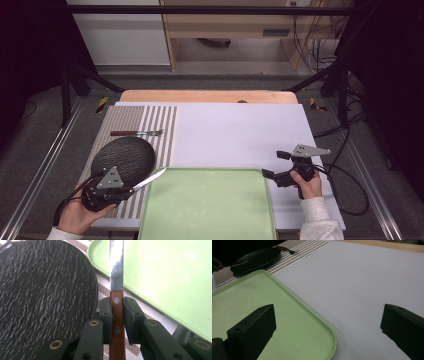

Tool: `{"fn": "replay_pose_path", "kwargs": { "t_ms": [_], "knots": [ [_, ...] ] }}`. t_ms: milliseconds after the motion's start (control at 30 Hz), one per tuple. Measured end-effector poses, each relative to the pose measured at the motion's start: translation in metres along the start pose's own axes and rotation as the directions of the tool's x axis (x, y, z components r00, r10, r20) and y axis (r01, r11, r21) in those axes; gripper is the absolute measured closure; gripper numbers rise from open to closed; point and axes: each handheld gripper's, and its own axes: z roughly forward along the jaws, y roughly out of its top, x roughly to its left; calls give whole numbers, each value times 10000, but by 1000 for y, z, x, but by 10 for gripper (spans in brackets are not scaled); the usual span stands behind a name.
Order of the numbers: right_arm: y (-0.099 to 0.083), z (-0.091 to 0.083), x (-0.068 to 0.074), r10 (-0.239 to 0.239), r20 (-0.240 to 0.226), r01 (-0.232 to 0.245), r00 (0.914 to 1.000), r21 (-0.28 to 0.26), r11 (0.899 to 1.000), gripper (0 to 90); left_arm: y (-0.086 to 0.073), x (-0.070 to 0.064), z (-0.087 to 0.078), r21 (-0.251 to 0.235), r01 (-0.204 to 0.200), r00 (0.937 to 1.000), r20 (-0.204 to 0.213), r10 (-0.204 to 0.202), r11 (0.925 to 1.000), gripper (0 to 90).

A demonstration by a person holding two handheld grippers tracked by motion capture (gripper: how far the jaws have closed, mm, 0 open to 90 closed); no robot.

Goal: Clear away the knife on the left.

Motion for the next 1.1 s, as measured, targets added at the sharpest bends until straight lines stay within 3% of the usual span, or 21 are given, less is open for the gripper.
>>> {"fn": "replay_pose_path", "kwargs": {
  "t_ms": [300,700,900,1100],
  "knots": [
    [0,0,0,-28,11,28,10000,23,10000,5,9,-2,3,-264,500,9986,-178,-505,9984,773],
    [0,0,0,-30,19,30,10000,27,10000,6,33,-10,7,-503,441,9987,-246,-454,9978,773],
    [0,0,0,-20,28,20,10000,6,10000,6,48,-21,11,-600,341,9992,-186,-352,9976,773],
    [0,0,0,2,20,-2,10000,-3,10000,6,53,-31,16,-581,450,9987,-212,-463,9973,773]
  ]
}}
